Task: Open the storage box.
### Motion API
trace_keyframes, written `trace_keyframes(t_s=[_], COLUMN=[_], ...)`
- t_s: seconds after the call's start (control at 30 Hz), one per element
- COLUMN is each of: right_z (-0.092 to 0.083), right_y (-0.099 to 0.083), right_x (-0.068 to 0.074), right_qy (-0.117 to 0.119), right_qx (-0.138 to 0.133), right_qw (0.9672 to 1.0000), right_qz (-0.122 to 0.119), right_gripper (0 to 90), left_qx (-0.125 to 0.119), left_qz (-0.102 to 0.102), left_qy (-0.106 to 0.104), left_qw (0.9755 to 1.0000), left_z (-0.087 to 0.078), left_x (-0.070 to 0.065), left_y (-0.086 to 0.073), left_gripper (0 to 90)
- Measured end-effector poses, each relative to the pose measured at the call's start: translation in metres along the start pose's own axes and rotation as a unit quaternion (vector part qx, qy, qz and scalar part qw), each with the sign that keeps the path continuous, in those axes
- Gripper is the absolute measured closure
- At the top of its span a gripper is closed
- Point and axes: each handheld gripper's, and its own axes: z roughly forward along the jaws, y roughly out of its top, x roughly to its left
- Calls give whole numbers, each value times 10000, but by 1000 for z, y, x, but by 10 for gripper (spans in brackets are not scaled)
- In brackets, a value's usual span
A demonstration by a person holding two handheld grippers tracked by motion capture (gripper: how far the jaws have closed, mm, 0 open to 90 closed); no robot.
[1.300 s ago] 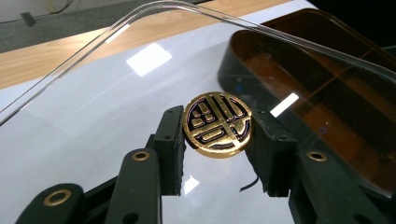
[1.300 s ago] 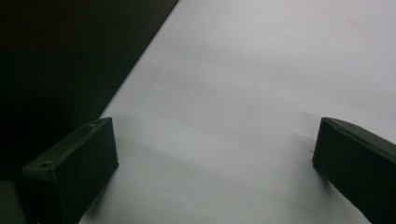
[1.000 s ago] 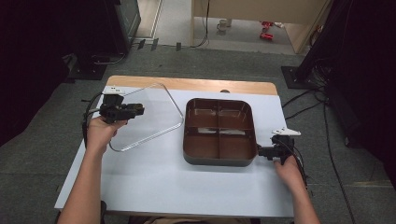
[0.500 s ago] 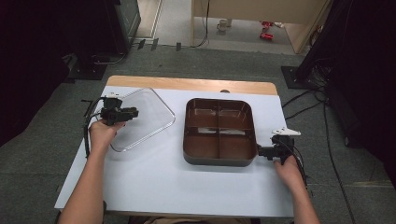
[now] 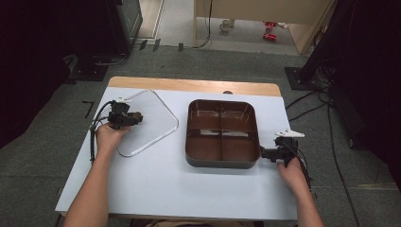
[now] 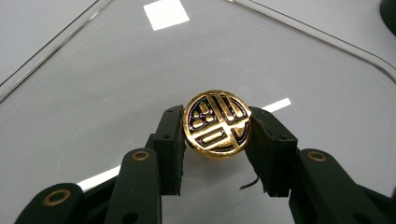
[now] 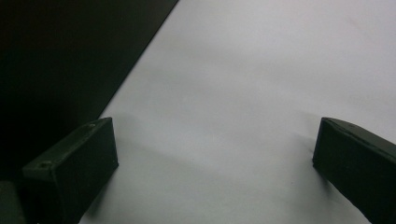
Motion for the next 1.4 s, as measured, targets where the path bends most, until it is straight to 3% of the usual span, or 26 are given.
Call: trace_keyframes(t_s=[0.17,0.3,0.43,0.53,0.67,0.83,0.97,1.1,1.27,1.4], right_z=[0,0,0,0,0,0,0,0,0,0], right_y=[0,0,0,0,0,0,0,0,0,0], right_x=[0,0,0,0,0,0,0,0,0,0], right_qy=[1,-1,-1,0,1,0,-1,-2,-1,-1], right_qx=[0,1,0,0,-1,-1,-2,-3,-3,-3], right_qw=[10000,10000,10000,10000,10000,10000,10000,10000,10000,10000], right_qz=[-1,0,-1,-2,0,0,-1,-1,1,1], right_gripper=[0,0,0,0,0,0,0,0,0,0], left_qx=[-35,-142,-261,-168,-205,-371,-480,-523,-431,-550], left_qz=[-97,-338,-358,-376,-320,-409,-380,-121,-189,-133], left_qy=[-57,-196,-260,-278,-240,-431,-578,-609,-843,-963], left_qw=[9999,9991,9987,9988,9990,9975,9964,9967,9953,9937], left_z=[1,-3,-9,-13,-25,-40,-48,-57,-63,-69], left_x=[1,4,2,0,-4,-10,-18,-31,-40,-49], left_y=[-1,0,3,5,7,10,12,12,12,11], left_gripper=[581,556,482,396,367,342,309,288,263,260])
